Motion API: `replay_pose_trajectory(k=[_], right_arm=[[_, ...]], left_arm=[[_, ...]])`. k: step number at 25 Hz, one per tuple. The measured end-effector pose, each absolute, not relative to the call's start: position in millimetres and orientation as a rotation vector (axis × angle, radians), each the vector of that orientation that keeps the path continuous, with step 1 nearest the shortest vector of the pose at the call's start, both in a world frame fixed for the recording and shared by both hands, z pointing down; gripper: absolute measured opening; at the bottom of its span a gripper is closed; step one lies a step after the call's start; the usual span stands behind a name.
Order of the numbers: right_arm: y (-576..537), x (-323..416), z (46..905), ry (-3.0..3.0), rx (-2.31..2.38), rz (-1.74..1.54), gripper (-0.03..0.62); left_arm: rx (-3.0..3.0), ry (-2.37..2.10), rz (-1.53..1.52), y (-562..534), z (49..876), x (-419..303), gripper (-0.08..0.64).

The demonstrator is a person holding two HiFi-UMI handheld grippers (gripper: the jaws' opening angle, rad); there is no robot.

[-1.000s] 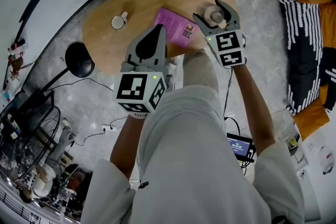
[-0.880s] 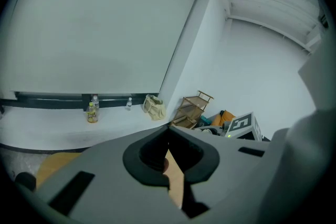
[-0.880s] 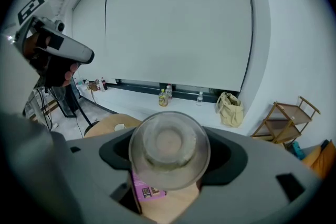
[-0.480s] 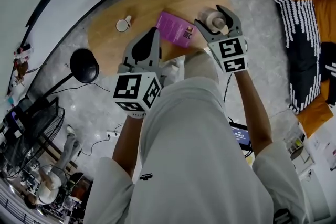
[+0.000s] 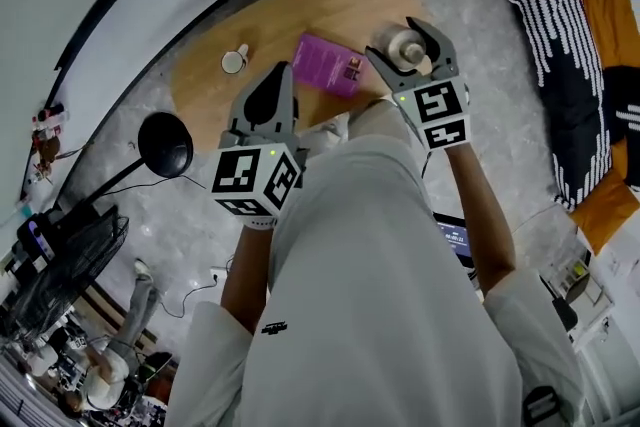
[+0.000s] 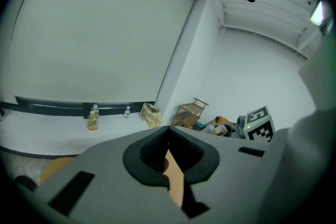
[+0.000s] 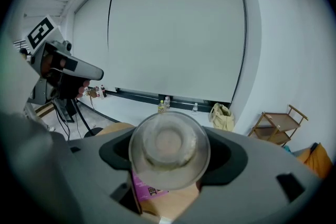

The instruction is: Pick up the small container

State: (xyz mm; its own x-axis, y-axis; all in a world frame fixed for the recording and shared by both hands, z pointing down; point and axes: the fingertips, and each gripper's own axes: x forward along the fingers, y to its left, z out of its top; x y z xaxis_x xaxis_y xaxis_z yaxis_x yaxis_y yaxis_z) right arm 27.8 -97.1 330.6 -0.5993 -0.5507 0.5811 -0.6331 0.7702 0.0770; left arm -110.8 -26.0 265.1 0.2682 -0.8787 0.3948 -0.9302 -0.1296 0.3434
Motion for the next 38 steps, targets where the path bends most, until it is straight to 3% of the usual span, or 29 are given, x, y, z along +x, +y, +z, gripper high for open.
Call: replay_pose_trajectory(k=[25,38], right_arm=[[-35,60,243,-2.396,1.002,0.199,0.341],[-9,89,237,-2.339,1.127,0.267,0.341]], left_arm=[[2.102,-1.692,0.132,6,234,-134,0.014],[2.153,-1.665,0.096,6,221,-129,0.014]])
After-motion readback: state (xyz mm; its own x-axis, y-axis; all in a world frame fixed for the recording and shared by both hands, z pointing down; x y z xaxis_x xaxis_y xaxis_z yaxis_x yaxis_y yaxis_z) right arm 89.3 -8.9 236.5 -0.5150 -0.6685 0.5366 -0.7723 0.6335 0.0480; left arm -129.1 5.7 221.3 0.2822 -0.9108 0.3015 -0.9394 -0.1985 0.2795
